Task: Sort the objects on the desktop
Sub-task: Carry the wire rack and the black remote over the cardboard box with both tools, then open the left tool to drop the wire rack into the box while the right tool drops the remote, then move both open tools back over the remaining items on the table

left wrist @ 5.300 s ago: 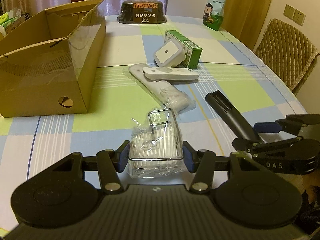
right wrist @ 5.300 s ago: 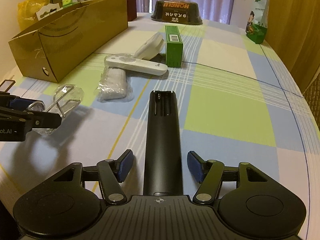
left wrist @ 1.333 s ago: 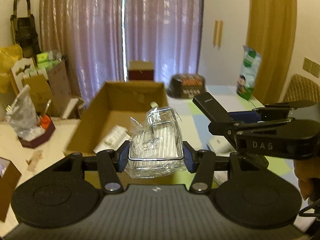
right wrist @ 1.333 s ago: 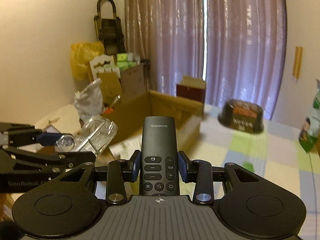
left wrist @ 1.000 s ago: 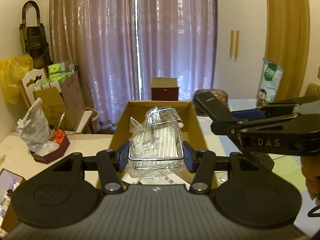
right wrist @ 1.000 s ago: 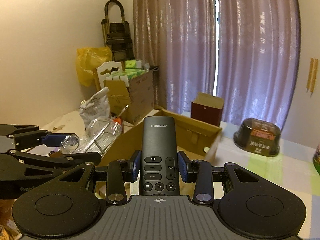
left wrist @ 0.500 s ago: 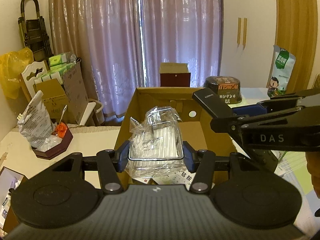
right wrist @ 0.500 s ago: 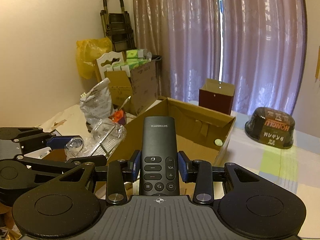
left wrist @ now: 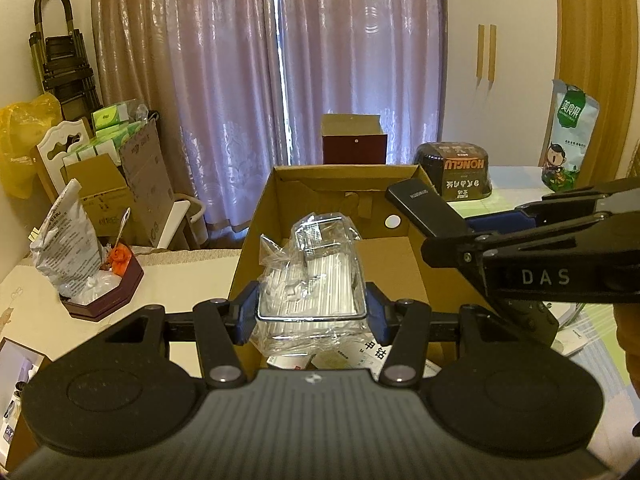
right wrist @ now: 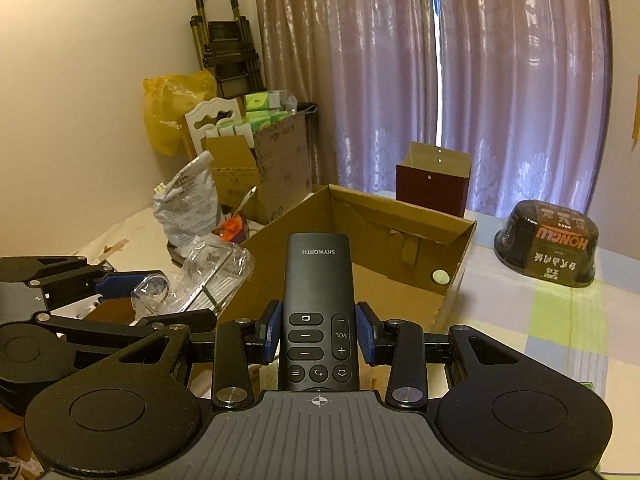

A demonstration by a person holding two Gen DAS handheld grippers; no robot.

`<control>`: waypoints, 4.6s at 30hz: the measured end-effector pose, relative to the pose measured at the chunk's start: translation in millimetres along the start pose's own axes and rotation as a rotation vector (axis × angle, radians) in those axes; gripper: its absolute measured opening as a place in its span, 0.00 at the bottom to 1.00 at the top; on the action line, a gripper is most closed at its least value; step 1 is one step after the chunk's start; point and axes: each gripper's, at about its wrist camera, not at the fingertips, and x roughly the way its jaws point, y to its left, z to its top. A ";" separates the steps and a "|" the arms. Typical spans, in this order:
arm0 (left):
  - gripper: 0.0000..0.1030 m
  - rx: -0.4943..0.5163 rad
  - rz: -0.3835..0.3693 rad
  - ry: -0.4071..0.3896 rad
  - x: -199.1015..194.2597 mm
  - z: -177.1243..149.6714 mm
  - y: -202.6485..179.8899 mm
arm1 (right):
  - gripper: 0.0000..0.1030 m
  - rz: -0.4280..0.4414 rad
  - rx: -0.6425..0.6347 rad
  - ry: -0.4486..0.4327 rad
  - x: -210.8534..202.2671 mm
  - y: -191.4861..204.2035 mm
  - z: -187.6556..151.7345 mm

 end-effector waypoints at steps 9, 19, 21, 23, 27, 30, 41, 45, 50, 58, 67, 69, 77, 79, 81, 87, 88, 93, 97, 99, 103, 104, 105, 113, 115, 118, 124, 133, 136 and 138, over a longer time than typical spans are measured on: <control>0.48 0.009 -0.004 0.015 10.1 -2.0 2.1 | 0.37 -0.002 0.005 0.008 7.0 0.5 0.1; 0.48 0.009 -0.005 0.026 15.3 -4.2 4.6 | 0.37 -0.008 0.012 0.016 13.9 0.3 -0.7; 0.48 0.009 -0.005 0.028 15.9 -4.3 4.5 | 0.37 -0.007 0.013 0.017 15.1 0.6 -0.9; 0.48 0.008 -0.005 0.030 16.8 -4.5 4.9 | 0.37 -0.007 0.014 0.018 15.7 1.2 -1.0; 0.48 0.009 -0.006 0.033 18.2 -4.0 4.4 | 0.37 -0.008 0.017 0.019 17.6 1.3 -1.4; 0.48 0.010 -0.007 0.036 19.8 -4.3 3.8 | 0.37 -0.008 0.019 0.022 18.7 0.6 -2.0; 0.47 0.008 0.001 0.033 19.8 -5.5 5.9 | 0.37 -0.008 0.028 0.031 22.4 -0.3 -6.1; 0.47 0.010 0.005 0.029 17.1 -5.0 7.6 | 0.37 -0.008 0.028 0.026 21.5 0.6 -6.2; 0.47 0.005 0.011 0.026 14.1 -5.3 9.6 | 0.37 -0.009 0.025 0.022 22.3 2.5 -5.6; 0.47 -0.004 0.011 0.023 11.1 -5.0 11.2 | 0.37 -0.007 0.028 0.016 23.8 3.2 -5.2; 0.47 -0.011 0.012 0.026 9.9 -7.3 12.7 | 0.37 0.011 0.023 0.003 24.5 4.4 -4.2; 0.47 -0.011 0.013 0.027 9.1 -7.7 12.5 | 0.37 0.010 0.027 0.005 24.1 3.7 -4.9; 0.47 -0.012 0.011 0.025 5.0 -7.9 9.1 | 0.40 -0.010 0.035 -0.002 15.1 -0.2 -6.6; 0.47 -0.013 0.009 0.024 2.7 -7.7 7.8 | 0.87 -0.028 0.048 -0.027 6.9 -3.2 -8.4; 0.47 -0.014 0.007 0.022 -0.4 -7.3 5.7 | 0.94 -0.038 0.056 -0.068 -4.7 -6.0 -10.8; 0.49 -0.001 -0.007 0.015 -14.0 -5.5 -7.9 | 0.94 -0.058 0.065 -0.073 -32.5 -16.5 -17.9; 0.50 -0.001 -0.009 0.014 -16.4 -5.3 -10.8 | 0.94 -0.062 0.069 -0.074 -38.4 -18.2 -20.1; 0.57 0.012 -0.020 0.008 -30.7 -5.0 -26.7 | 0.94 -0.084 0.089 -0.080 -68.6 -26.7 -31.5; 0.60 0.020 -0.029 0.000 -45.5 -6.0 -40.8 | 0.94 -0.098 0.112 -0.083 -95.6 -33.3 -43.3; 0.66 0.023 -0.031 -0.002 -52.4 -7.6 -47.9 | 0.94 -0.106 0.119 -0.080 -108.2 -35.9 -50.8; 0.76 0.021 -0.039 -0.007 -66.6 -13.3 -60.6 | 0.94 -0.118 0.134 -0.073 -135.1 -41.1 -68.2; 0.80 0.021 -0.044 -0.007 -70.2 -15.4 -64.1 | 0.94 -0.124 0.139 -0.072 -142.3 -42.5 -73.4; 0.84 0.021 -0.050 -0.007 -73.7 -17.6 -67.4 | 0.94 -0.131 0.143 -0.067 -149.8 -44.2 -79.7; 0.99 0.022 -0.112 0.016 -91.2 -44.0 -107.8 | 0.94 -0.213 0.210 0.012 -191.7 -70.8 -143.3; 0.99 0.023 -0.132 0.030 -92.2 -51.3 -120.7 | 0.94 -0.235 0.236 0.035 -198.7 -80.8 -158.4; 0.99 0.025 -0.163 0.052 -93.5 -62.2 -140.1 | 0.94 -0.257 0.261 0.055 -205.8 -95.2 -172.4; 0.99 0.041 -0.215 0.100 -86.4 -79.3 -178.1 | 0.94 -0.267 0.249 0.074 -207.5 -123.2 -181.3; 0.99 0.069 -0.236 0.187 -40.1 -91.5 -208.9 | 0.94 -0.131 0.095 0.167 -165.4 -166.2 -178.1; 0.99 0.076 -0.233 0.206 -25.6 -94.1 -210.8 | 0.86 -0.058 0.007 0.200 -143.2 -175.1 -173.7; 0.99 0.075 -0.237 0.218 -17.9 -96.6 -210.3 | 0.73 -0.002 -0.053 0.224 -127.3 -180.8 -170.1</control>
